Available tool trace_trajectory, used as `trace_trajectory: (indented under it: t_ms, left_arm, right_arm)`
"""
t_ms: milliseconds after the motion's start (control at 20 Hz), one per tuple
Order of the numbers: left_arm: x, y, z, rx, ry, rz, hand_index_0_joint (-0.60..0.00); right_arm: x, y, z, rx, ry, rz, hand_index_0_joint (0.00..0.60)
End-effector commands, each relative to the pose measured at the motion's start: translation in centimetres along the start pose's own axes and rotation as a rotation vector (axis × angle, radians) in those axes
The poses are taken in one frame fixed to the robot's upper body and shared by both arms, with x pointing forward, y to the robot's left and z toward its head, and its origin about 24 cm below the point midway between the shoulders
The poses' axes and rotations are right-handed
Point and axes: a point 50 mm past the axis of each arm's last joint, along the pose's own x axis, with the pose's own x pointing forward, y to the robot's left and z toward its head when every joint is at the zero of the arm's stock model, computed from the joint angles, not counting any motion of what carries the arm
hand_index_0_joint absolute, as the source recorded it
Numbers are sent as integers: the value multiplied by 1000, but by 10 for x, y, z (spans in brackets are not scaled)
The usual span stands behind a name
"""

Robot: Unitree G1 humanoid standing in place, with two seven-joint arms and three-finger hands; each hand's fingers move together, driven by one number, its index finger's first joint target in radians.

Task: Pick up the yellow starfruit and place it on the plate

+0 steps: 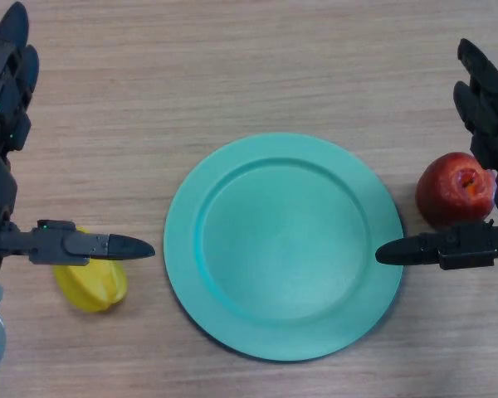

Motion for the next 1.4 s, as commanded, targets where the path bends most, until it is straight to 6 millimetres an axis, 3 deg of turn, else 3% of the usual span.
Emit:
trace_trajectory:
  t_ms: [50,450,650,1000,1400]
  left_arm:
    - [3,13,32,52,-196,44,0]
    - [2,14,31,51,-187,48,0]
    - [-6,26,23,76,-111,26,0]
    - [-37,54,-14,222,158,-43,0]
    - [-50,52,-67,360,325,-21,0]
  right_arm:
    - [0,-10,33,-75,-198,-30,0]
    - [1,-9,33,-84,-208,-29,0]
    - [2,-7,29,-58,-193,-24,0]
    - [8,-6,24,-66,-191,-10,0]
    - [7,-2,23,-14,-180,2,0]
